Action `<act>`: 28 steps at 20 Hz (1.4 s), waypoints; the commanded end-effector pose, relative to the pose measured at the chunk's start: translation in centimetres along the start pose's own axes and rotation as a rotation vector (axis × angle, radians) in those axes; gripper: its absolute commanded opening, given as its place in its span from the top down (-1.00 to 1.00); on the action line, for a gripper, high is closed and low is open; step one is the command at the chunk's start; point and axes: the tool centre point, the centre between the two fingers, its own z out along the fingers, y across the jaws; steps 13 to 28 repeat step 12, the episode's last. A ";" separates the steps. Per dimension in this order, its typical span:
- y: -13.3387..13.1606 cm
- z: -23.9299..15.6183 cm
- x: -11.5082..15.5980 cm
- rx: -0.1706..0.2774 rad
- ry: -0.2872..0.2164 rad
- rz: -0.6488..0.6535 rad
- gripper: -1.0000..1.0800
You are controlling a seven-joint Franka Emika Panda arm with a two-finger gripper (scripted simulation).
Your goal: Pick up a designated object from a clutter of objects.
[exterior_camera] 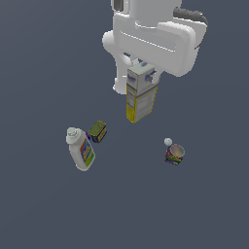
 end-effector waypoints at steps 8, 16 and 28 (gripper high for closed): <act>1.8 -4.7 -0.4 -0.001 -0.001 0.000 1.00; 1.9 -5.1 -0.4 -0.001 -0.001 0.000 1.00; 1.9 -5.1 -0.4 -0.001 -0.001 0.000 1.00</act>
